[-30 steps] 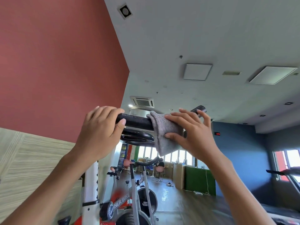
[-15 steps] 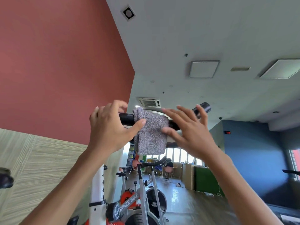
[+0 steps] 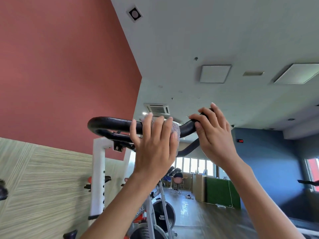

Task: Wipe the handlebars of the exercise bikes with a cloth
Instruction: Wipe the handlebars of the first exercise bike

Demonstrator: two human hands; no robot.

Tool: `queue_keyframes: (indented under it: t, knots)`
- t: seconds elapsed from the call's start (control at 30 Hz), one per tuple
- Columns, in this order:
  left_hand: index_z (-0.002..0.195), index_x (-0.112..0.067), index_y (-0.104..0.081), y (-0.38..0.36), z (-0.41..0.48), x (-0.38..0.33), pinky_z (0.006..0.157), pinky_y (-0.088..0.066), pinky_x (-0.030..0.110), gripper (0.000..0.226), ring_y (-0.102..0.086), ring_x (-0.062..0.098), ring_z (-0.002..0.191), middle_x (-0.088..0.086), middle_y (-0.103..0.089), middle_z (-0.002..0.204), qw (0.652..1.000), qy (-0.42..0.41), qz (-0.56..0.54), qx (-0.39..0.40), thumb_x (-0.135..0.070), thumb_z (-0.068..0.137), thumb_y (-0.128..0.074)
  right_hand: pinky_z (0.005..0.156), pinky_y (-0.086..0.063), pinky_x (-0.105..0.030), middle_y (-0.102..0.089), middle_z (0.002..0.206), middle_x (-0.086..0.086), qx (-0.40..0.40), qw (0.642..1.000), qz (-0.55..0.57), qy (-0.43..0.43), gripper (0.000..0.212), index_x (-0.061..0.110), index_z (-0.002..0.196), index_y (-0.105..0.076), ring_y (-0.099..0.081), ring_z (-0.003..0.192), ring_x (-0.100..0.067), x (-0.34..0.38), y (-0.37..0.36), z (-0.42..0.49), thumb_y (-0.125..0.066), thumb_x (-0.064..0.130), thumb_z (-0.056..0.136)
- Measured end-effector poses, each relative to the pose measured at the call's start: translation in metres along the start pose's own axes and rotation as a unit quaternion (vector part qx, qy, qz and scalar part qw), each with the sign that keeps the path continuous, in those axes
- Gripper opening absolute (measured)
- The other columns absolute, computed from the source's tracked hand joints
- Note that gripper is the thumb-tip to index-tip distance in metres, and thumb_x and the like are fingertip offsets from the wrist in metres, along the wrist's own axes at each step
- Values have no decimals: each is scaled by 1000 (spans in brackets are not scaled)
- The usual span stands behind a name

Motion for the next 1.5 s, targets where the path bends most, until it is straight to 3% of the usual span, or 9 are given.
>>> queue_keyframes:
  t: [0.2, 0.47, 0.67, 0.8, 1.0, 1.13, 1.3, 1.4, 1.5]
  knots:
    - [135, -25, -41, 2, -11, 57, 108, -11, 53, 39, -33, 26, 137, 1, -40, 140, 992, -80, 92, -34, -40, 102, -27, 104, -26, -37, -46, 138, 6, 9, 1000, 1, 6, 41, 31, 126, -52, -15, 147, -20, -3, 0, -3, -22, 43, 101]
    - [127, -19, -52, -8, -6, -2, 111, -9, 55, 42, -20, 32, 145, 11, -43, 145, 989, 131, -46, -50, -37, 95, -32, 104, -35, -38, -49, 132, 2, -26, 994, 79, -66, 47, 22, 117, -59, -15, 147, -20, 17, -5, 0, -21, 43, 100]
    - [138, -27, -37, -12, -17, 66, 112, -2, 49, 48, -19, 30, 142, 7, -27, 150, 994, 14, 61, -86, -51, 102, -16, 103, -26, -29, -47, 135, 6, 28, 995, 74, -66, 42, 24, 121, -58, -10, 147, -16, 18, 5, 0, -27, 39, 98]
    - [143, -22, -31, -25, -17, 34, 114, -3, 52, 50, -10, 32, 144, 11, -23, 151, 993, -24, 68, -90, -49, 102, -18, 98, -16, -11, -51, 130, 1, 5, 984, 136, -111, 36, 15, 114, -62, -11, 147, -21, 30, 3, 4, -31, 29, 102]
    - [153, -35, -5, -18, -17, 69, 115, 8, 48, 54, 10, 17, 149, -7, 5, 162, 992, -34, 74, -94, -53, 101, -10, 92, -23, -21, -52, 130, 10, 35, 990, 104, -92, 27, 23, 114, -64, -15, 145, -13, 22, 14, 2, -39, 20, 103]
    - [142, -21, -32, -2, -14, 74, 116, 5, 48, 55, -8, 26, 148, 8, -25, 152, 996, 6, 26, -87, -51, 101, -12, 100, -7, -7, -50, 125, -1, 16, 987, 120, -103, 36, 17, 113, -64, -11, 144, -23, 32, 0, 4, -32, 30, 102]
    - [137, -25, -40, -12, -12, 31, 117, -8, 49, 42, -28, 30, 140, 5, -36, 145, 993, -82, 45, -77, -45, 101, -31, 105, -10, -11, -54, 124, -7, -14, 996, 47, -72, 46, 16, 117, -64, -15, 143, -33, 38, -2, 1, -26, 36, 100]
    - [140, -20, -37, -9, -13, 66, 117, -8, 49, 48, -28, 29, 139, 6, -35, 145, 990, -61, 80, -95, -47, 102, -30, 104, -40, -36, -47, 137, 1, 4, 998, 18, -63, 48, 25, 123, -58, -5, 149, -26, 30, -5, -7, -20, 44, 100]
    - [139, -12, -39, 6, -16, 85, 117, -5, 50, 51, -26, 33, 139, 12, -38, 145, 992, 11, 69, -101, -43, 100, -28, 108, -39, -50, -49, 137, -7, -32, 997, -35, -63, 49, 16, 121, -57, -9, 148, -34, 37, -16, -9, -17, 38, 102]
Point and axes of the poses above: each hand's wrist, its own z-axis towards the middle knuckle, its own y-axis out of the back of the hand, x = y × z, the point moved 2 cm from there along z, towards the middle knuckle
